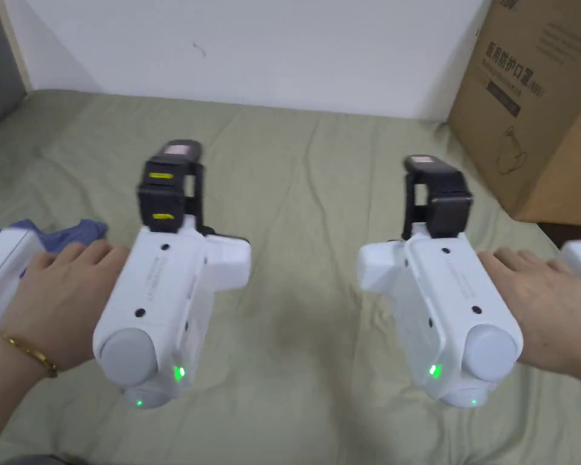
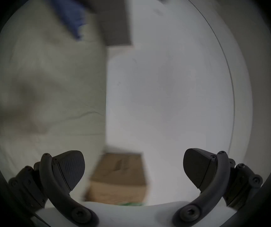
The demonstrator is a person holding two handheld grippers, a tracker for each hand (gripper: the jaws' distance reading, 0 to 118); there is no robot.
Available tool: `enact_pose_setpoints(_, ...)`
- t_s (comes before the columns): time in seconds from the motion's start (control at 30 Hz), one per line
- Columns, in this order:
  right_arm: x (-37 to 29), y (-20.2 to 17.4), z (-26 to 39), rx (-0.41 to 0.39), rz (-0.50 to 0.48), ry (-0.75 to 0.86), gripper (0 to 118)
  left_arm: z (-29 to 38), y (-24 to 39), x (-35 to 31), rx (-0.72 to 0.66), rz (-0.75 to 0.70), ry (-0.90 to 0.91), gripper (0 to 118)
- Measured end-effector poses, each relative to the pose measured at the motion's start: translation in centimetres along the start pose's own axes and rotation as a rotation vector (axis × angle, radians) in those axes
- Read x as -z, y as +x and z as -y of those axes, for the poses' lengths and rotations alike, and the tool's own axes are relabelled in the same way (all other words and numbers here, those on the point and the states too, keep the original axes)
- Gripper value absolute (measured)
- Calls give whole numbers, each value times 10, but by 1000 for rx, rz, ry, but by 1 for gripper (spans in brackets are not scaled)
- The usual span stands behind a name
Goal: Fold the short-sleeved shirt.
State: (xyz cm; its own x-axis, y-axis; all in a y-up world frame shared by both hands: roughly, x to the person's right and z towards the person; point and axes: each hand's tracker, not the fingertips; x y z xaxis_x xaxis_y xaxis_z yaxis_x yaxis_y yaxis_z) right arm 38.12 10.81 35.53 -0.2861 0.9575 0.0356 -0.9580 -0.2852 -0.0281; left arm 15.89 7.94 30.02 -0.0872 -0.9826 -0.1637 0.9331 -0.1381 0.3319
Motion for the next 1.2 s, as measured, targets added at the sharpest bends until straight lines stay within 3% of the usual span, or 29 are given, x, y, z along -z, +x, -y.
enact_pose_setpoints(0.07, -4, -11, 2, -222, 46, 101, 118, -2, 8, -7, 203, -12, 123, 118)
enact_pose_setpoints(0.13, -9, -12, 1, -301, 25, 174, 118, -5, 13, -13, 249, -13, 185, 118)
enact_pose_setpoints(0.23, -9, -5, 0, -126, -48, 138, 118, -3, 6, -17, 82, 17, 192, 118)
enact_pose_setpoints(0.3, -9, 15, 3, 74, -64, 88, 118, -2, -9, -11, -92, 22, 107, 118)
enact_pose_setpoints(0.33, -7, 27, 5, 232, -84, 49, 118, 5, -21, -5, -242, 22, 50, 118)
enact_pose_setpoints(0.4, 1, 51, 13, 620, -117, -49, 118, 14, -46, 6, -563, 23, -72, 118)
enact_pose_setpoints(0.47, 5, 70, 33, 1074, -152, -128, 118, 29, -71, 16, -920, -2, -177, 118)
enact_pose_setpoints(0.53, 5, 72, 52, 1433, -161, -176, 118, 42, -81, 18, -1211, -47, -243, 118)
enact_pose_setpoints(0.63, 1, 58, 65, 1759, -112, -233, 118, 50, -82, 10, -1530, -103, -305, 118)
enact_pose_setpoints(0.7, -4, 45, 59, 1792, -64, -271, 118, 53, -72, 5, -1666, -111, -346, 118)
enact_pose_setpoints(0.77, -11, 32, 54, 1806, -59, -292, 118, 48, -58, -1, -1711, -97, -374, 118)
enact_pose_setpoints(0.97, -20, 4, 39, 1825, -100, -323, 118, 34, -23, -13, -1626, 13, -410, 118)
enact_pose_setpoints(1.2, -28, -8, 30, 1839, -133, -340, 118, 27, -13, -19, -1618, 33, -411, 118)
